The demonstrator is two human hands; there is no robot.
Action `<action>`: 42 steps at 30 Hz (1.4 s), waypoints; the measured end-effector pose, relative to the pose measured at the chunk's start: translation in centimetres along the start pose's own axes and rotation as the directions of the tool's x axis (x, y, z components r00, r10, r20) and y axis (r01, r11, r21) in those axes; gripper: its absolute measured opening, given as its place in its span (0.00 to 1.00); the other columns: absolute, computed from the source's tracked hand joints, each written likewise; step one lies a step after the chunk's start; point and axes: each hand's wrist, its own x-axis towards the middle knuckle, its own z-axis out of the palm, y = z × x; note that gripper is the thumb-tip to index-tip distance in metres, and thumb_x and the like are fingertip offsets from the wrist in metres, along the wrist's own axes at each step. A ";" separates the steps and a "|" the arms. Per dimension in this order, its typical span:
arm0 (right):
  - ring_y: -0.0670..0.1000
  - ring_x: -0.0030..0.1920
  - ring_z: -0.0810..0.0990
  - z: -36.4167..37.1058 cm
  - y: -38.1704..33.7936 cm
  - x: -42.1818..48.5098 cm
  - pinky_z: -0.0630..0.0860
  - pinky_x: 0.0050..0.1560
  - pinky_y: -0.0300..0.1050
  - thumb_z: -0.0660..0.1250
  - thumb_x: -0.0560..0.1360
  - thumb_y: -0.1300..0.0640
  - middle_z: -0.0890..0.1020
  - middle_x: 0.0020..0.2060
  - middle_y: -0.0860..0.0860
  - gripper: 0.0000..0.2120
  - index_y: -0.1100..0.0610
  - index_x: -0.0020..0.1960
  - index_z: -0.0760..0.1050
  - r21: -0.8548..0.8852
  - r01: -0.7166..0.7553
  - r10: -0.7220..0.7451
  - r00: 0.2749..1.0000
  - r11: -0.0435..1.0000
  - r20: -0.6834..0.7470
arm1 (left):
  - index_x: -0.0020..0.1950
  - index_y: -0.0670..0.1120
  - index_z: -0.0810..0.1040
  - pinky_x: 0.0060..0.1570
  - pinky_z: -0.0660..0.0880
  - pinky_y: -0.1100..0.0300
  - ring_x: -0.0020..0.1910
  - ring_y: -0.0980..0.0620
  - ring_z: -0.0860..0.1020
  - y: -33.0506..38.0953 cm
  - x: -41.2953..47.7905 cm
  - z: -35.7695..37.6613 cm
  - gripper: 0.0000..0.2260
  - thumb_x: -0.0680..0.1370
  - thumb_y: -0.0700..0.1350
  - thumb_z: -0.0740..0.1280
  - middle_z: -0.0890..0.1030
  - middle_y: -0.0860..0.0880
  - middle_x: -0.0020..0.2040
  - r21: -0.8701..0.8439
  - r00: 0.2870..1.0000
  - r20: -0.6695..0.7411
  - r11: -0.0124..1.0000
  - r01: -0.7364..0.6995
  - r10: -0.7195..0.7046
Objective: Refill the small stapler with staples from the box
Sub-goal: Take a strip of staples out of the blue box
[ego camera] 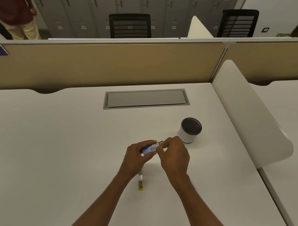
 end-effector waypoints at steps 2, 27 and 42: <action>0.46 0.41 0.77 -0.2 0.2 0.2 0.74 0.43 0.39 0.74 0.73 0.51 0.78 0.43 0.46 0.08 0.53 0.45 0.77 0.119 -0.019 0.020 1.000 0.993 -0.006 | 0.62 0.49 0.85 0.60 0.79 0.67 0.57 0.60 0.84 0.1 0.0 -0.3 0.14 0.76 0.42 0.77 0.87 0.54 0.57 -0.013 1.000 0.004 1.000 -0.004 0.004; 0.52 0.36 0.76 -1.7 4.0 0.8 0.77 0.39 0.44 0.72 0.74 0.63 0.82 0.37 0.58 0.08 0.66 0.51 0.80 0.691 -0.582 0.197 0.807 0.428 0.557 | 0.61 0.50 0.85 0.57 0.79 0.62 0.57 0.52 0.83 1.2 -0.8 -0.4 0.16 0.74 0.41 0.78 0.85 0.54 0.56 -0.015 0.991 0.066 0.994 -0.111 0.112; 0.48 0.35 0.75 -0.5 5.4 0.5 0.76 0.38 0.39 0.71 0.75 0.63 0.79 0.38 0.56 0.04 0.61 0.49 0.79 0.630 -0.752 0.012 0.644 0.193 0.765 | 0.60 0.48 0.86 0.59 0.78 0.64 0.59 0.53 0.83 1.7 -0.8 0.1 0.15 0.74 0.41 0.79 0.86 0.54 0.57 -0.062 0.984 0.141 0.993 -0.102 0.110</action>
